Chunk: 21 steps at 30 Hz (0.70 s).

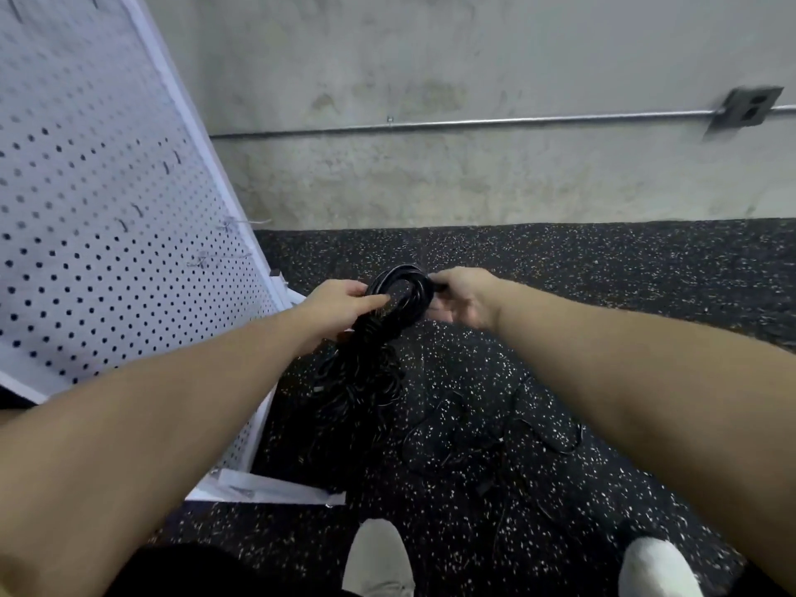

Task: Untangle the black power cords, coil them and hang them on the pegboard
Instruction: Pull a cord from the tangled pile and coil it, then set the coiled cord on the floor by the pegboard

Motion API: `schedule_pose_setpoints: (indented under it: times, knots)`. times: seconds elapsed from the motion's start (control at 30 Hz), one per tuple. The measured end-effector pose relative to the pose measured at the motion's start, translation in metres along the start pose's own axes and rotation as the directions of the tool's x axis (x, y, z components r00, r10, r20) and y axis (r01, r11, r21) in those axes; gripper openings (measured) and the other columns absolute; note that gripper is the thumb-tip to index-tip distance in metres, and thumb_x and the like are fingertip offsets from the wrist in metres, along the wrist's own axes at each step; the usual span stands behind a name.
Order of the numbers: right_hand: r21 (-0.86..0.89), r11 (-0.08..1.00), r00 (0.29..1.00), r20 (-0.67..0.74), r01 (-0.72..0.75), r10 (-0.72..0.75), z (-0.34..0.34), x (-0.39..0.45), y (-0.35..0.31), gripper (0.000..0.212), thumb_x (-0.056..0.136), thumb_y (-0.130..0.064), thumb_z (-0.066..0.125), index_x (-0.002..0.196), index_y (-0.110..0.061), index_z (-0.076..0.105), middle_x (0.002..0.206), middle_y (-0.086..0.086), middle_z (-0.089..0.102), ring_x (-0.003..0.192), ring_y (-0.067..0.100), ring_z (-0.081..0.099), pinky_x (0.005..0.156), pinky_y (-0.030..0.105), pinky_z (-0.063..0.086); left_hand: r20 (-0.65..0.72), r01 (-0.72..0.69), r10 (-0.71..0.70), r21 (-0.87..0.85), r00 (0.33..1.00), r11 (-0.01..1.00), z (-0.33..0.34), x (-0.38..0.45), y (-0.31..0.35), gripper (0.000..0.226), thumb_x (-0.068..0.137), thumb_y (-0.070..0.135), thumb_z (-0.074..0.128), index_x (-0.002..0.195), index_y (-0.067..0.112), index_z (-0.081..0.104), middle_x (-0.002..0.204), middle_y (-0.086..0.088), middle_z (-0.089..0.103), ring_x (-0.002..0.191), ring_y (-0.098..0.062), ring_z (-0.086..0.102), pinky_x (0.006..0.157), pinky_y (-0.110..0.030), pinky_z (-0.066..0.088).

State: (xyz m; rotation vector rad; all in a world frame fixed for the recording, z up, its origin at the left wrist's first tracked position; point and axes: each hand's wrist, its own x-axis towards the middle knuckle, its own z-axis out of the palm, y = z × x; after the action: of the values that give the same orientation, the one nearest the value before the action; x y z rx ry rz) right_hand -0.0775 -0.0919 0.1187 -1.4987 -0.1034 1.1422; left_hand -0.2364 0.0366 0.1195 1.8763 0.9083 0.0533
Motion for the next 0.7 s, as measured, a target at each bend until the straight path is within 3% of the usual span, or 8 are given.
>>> schedule_pose_setpoints:
  times: [0.07, 0.13, 0.2, 0.27, 0.4, 0.5, 0.57, 0.7]
  knots:
    - [0.047, 0.998, 0.999, -0.006, -0.037, 0.037, 0.005, 0.022, 0.018, 0.015, 0.106, -0.008, 0.047, 0.096, -0.001, 0.056, 0.086, 0.012, 0.064, 0.059, 0.016, 0.058, 0.052, 0.033, 0.062, -0.014, -0.008, 0.009, 0.032, 1.0, 0.999, -0.004, 0.02, -0.016, 0.03, 0.09, 0.046, 0.076, 0.114, 0.028, 0.071, 0.111, 0.003, 0.075, 0.101, -0.018, 0.072, 0.091, -0.037, 0.058]
    - [0.068, 0.996, 0.998, -0.021, -0.063, 0.064, 0.008, 0.043, 0.037, 0.014, 0.105, -0.007, 0.052, 0.106, 0.003, 0.06, 0.094, 0.017, 0.07, 0.07, 0.023, 0.069, 0.058, 0.038, 0.063, -0.018, 0.025, -0.025, 0.037, 1.0, 0.999, -0.005, 0.038, -0.035, 0.016, 0.093, 0.041, 0.073, 0.106, 0.035, 0.068, 0.106, 0.004, 0.074, 0.097, -0.016, 0.07, 0.091, -0.033, 0.056]
    - [0.054, 0.994, 0.994, -0.029, -0.099, 0.101, 0.012, 0.067, 0.057, 0.016, 0.103, -0.009, 0.057, 0.112, 0.003, 0.063, 0.104, 0.018, 0.071, 0.083, 0.027, 0.072, 0.066, 0.041, 0.064, -0.017, 0.071, -0.071, 0.06, 0.997, 0.996, -0.004, 0.056, -0.06, 0.027, 0.093, 0.043, 0.073, 0.118, 0.035, 0.067, 0.109, 0.005, 0.071, 0.098, -0.014, 0.068, 0.094, -0.032, 0.054]
    - [0.001, 0.99, 0.988, -0.047, -0.144, 0.144, 0.013, 0.089, 0.077, 0.015, 0.101, -0.009, 0.061, 0.11, 0.002, 0.064, 0.108, 0.018, 0.071, 0.084, 0.026, 0.071, 0.067, 0.04, 0.064, -0.013, 0.098, -0.097, 0.134, 0.995, 0.986, -0.001, 0.074, -0.086, 0.041, 0.091, 0.046, 0.075, 0.128, 0.031, 0.069, 0.117, 0.004, 0.072, 0.106, -0.017, 0.068, 0.105, -0.038, 0.051]
    - [-0.161, 0.961, 0.974, -0.074, -0.224, 0.215, 0.009, 0.115, 0.109, 0.013, 0.103, -0.009, 0.057, 0.099, 0.001, 0.063, 0.079, 0.012, 0.063, 0.046, 0.013, 0.062, 0.066, 0.037, 0.064, -0.073, 0.133, -0.119, 0.238, 0.99, 0.962, 0.003, 0.098, -0.119, 0.028, 0.096, 0.033, 0.07, 0.12, 0.021, 0.075, 0.118, 0.001, 0.073, 0.11, -0.018, 0.066, 0.102, -0.033, 0.049]
    - [-0.218, 0.941, 0.966, -0.063, -0.26, 0.252, -0.002, 0.115, 0.116, 0.021, 0.105, -0.013, 0.054, 0.118, 0.003, 0.057, 0.089, 0.016, 0.064, 0.068, 0.022, 0.066, 0.069, 0.039, 0.063, -0.079, 0.15, -0.134, 0.25, 0.988, 0.957, 0.003, 0.104, -0.123, 0.022, 0.098, 0.031, 0.067, 0.115, 0.02, 0.077, 0.114, 0.002, 0.073, 0.105, -0.018, 0.066, 0.094, -0.031, 0.052]
    - [-0.246, 0.932, 0.963, -0.052, -0.268, 0.263, -0.011, 0.111, 0.112, 0.032, 0.106, -0.014, 0.052, 0.134, -0.001, 0.051, 0.096, 0.018, 0.066, 0.08, 0.027, 0.068, 0.062, 0.038, 0.062, -0.067, 0.122, -0.108, 0.271, 0.992, 0.955, 0.004, 0.102, -0.118, 0.023, 0.098, 0.029, 0.067, 0.117, 0.02, 0.074, 0.117, 0.003, 0.071, 0.11, -0.018, 0.065, 0.101, -0.035, 0.051]
    - [-0.269, 0.936, 0.974, -0.077, -0.227, 0.213, -0.035, 0.09, 0.104, 0.037, 0.105, -0.015, 0.054, 0.138, -0.002, 0.046, 0.097, 0.018, 0.068, 0.082, 0.027, 0.068, 0.059, 0.038, 0.061, -0.103, -0.026, 0.063, 0.324, 0.993, 0.946, 0.015, 0.087, -0.096, 0.026, 0.096, 0.034, 0.068, 0.119, 0.025, 0.069, 0.118, 0.011, 0.066, 0.11, -0.011, 0.062, 0.1, -0.035, 0.049]
